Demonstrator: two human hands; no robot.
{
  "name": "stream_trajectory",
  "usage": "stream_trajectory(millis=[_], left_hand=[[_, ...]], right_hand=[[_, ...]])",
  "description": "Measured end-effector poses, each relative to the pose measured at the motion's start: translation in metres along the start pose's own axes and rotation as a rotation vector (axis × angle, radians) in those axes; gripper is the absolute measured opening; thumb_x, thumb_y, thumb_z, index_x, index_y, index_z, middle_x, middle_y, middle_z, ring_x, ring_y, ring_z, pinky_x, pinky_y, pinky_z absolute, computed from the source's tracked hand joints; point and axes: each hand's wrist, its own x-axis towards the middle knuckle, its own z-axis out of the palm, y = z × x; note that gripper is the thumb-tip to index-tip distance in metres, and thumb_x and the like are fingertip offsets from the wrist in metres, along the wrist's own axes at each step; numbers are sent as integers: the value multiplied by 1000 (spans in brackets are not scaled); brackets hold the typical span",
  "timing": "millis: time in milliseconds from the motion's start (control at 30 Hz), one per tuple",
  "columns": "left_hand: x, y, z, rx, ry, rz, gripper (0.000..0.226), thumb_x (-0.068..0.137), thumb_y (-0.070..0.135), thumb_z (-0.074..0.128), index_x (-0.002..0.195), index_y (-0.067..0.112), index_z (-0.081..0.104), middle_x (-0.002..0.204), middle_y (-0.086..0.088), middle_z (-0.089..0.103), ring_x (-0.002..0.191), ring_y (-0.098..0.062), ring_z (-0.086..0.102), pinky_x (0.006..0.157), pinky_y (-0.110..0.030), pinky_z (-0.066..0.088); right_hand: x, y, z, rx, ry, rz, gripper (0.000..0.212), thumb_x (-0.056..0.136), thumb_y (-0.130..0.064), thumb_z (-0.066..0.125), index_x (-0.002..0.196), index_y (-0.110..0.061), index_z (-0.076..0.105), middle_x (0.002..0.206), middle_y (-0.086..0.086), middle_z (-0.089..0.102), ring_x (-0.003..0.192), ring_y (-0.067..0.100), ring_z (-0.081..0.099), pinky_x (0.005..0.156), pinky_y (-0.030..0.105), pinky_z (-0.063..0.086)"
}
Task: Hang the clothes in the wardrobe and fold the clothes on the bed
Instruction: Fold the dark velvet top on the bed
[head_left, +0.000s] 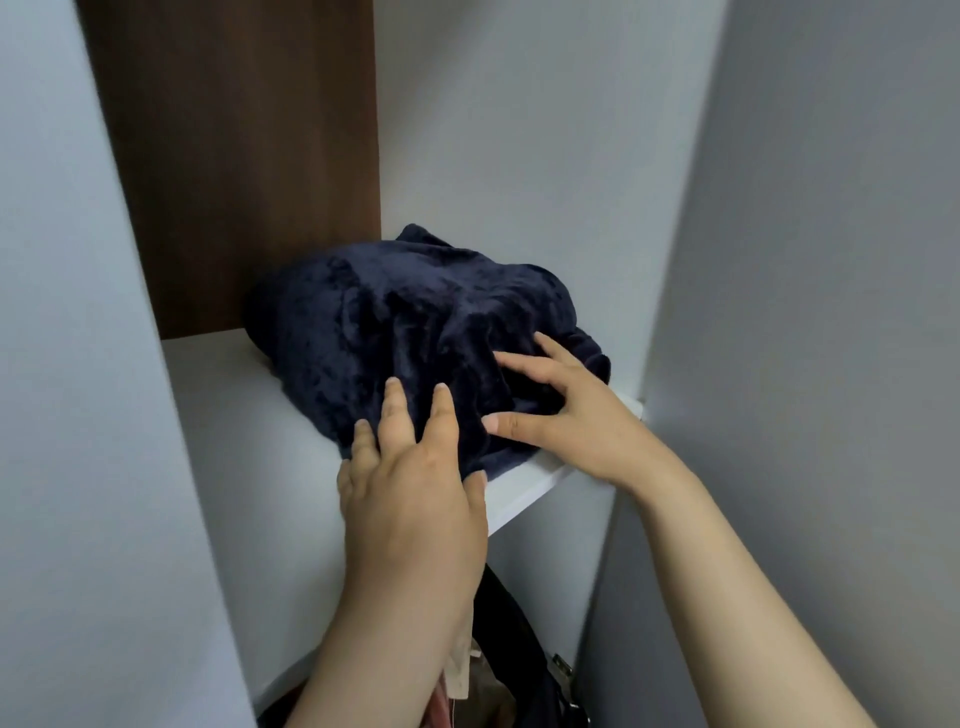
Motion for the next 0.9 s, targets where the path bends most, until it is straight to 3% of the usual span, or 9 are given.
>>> stream_trajectory(millis=[167, 333, 467, 667, 800, 900], left_hand=[[0, 1, 3, 65, 25, -41, 73, 97, 46, 43, 151, 37, -5, 159, -1, -21, 147, -33, -7, 118, -43, 12], [1, 3, 1, 66, 33, -82, 72, 97, 42, 45, 152, 31, -1, 159, -3, -18, 147, -32, -8, 118, -44, 11], [-2, 2, -1, 27, 39, -71, 69, 98, 39, 45, 152, 29, 3, 160, -4, -13, 147, -31, -6, 119, -42, 11], [-10, 1, -4, -131, 79, -26, 65, 95, 35, 50, 151, 27, 18, 161, -6, 0, 147, -29, -2, 119, -43, 13], [-24, 0, -9, -285, 117, 75, 61, 91, 32, 58, 146, 28, 33, 160, 0, 12, 147, -21, 1, 118, -45, 18], [-41, -2, -12, -354, 117, 200, 56, 87, 27, 62, 140, 27, 43, 156, 4, 26, 145, -20, 11, 116, -45, 24]], right_hand=[[20, 4, 11, -12, -34, -35, 61, 72, -38, 82, 126, -50, 55, 160, -7, 17, 146, -1, 7, 119, 33, 15], [42, 2, 26, -66, -40, -22, 63, 75, -39, 80, 133, -39, 54, 161, -3, 14, 148, 10, 10, 121, 40, 15], [38, 3, 22, -48, -13, -45, 61, 74, -38, 81, 131, -38, 57, 157, -4, 25, 145, 4, 16, 119, 32, 18], [-11, 1, 1, -105, 184, -71, 50, 79, -32, 77, 126, -33, 62, 131, -17, 55, 120, -4, 49, 98, 12, 37], [-51, -15, -10, -252, 218, -41, 44, 84, -27, 71, 127, -30, 61, 128, -18, 58, 117, -7, 48, 102, 18, 39], [-83, -29, -14, -422, 252, 16, 46, 84, -25, 70, 128, -29, 60, 130, -13, 58, 101, -6, 50, 85, -1, 34]])
